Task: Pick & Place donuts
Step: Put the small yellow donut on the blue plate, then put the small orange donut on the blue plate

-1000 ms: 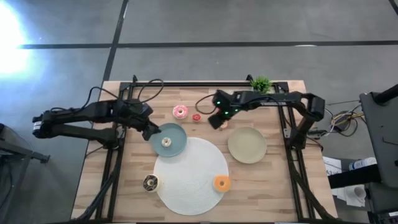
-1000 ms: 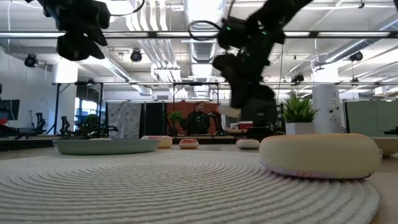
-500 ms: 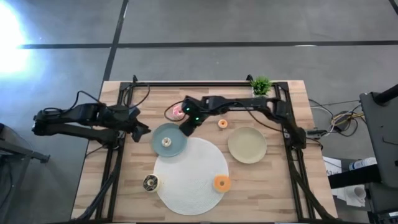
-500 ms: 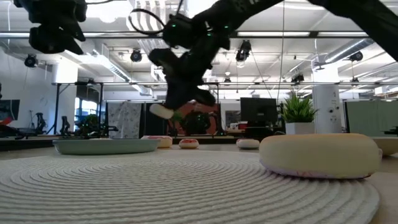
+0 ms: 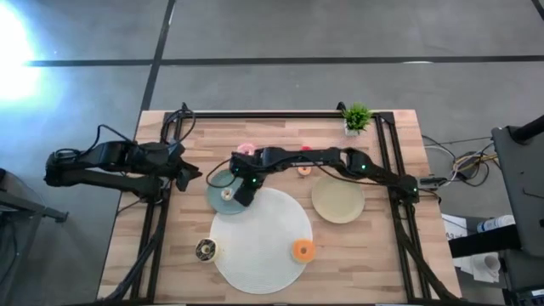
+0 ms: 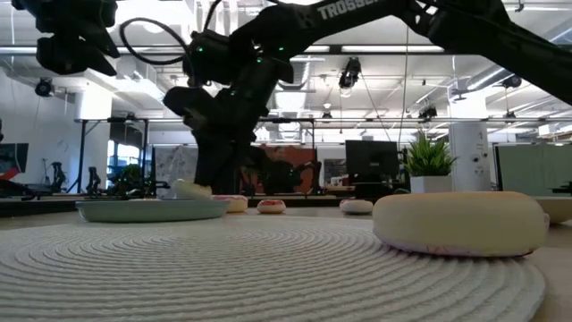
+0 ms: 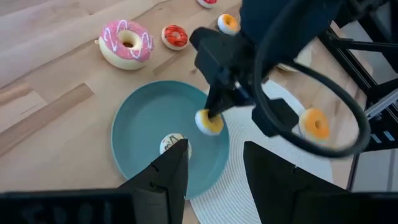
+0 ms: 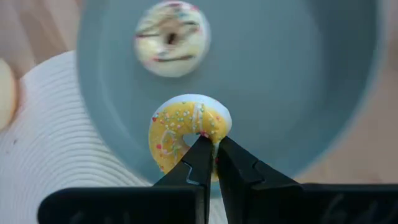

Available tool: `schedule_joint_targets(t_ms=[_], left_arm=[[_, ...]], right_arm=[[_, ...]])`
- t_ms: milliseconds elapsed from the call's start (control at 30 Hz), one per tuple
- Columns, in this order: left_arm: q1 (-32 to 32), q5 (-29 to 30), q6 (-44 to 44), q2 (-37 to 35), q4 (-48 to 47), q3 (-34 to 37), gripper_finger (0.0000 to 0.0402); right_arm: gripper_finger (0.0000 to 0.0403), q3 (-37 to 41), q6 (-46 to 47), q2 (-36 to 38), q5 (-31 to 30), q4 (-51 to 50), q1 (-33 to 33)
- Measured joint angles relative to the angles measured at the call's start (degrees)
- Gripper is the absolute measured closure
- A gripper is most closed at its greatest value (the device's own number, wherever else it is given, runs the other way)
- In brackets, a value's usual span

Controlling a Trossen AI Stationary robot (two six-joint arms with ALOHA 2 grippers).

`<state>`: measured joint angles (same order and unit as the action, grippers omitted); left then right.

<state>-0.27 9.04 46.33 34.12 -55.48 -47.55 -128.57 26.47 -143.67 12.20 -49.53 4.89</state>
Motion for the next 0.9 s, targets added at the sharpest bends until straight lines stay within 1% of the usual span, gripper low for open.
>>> schedule_joint_targets(t_ms=[100, 200, 400, 533, 633, 767, 900], left_arm=[[0.00, -0.02, -0.04, 0.00, 0.00, 0.00, 0.0273], [0.00, -0.02, -0.08, -0.01, -0.02, 0.00, 0.0273], [0.00, -0.04, -0.22, -0.03, -0.04, 0.00, 0.0273], [0.00, -0.07, -0.22, 0.01, -0.07, 0.00, 0.0273], [0.00, -0.07, -0.10, 0.01, -0.13, 0.00, 0.0273], [0.00, -0.57, 0.28, 0.01, -0.11, 0.00, 0.0273], [0.00, -0.59, 0.28, 0.01, -0.09, 0.00, 0.0273]], right_arm=[[0.0378, -1.80, -1.05, -1.27, -0.26, -0.89, -0.84], [0.0345, -2.75, -2.38, -1.59, -1.79, -1.69, -1.43], [0.0252, -4.27, -5.36, -1.20, -8.15, -6.51, -1.89], [0.0207, -4.54, -10.37, 1.57, -15.35, -7.75, -2.22], [0.0191, -4.53, -11.93, 5.15, -16.60, -7.80, -2.04], [0.0187, -4.36, -11.93, 7.90, -17.31, -8.73, -0.60], [0.0186, -4.25, -13.45, 10.96, -21.85, -8.94, 0.12]])
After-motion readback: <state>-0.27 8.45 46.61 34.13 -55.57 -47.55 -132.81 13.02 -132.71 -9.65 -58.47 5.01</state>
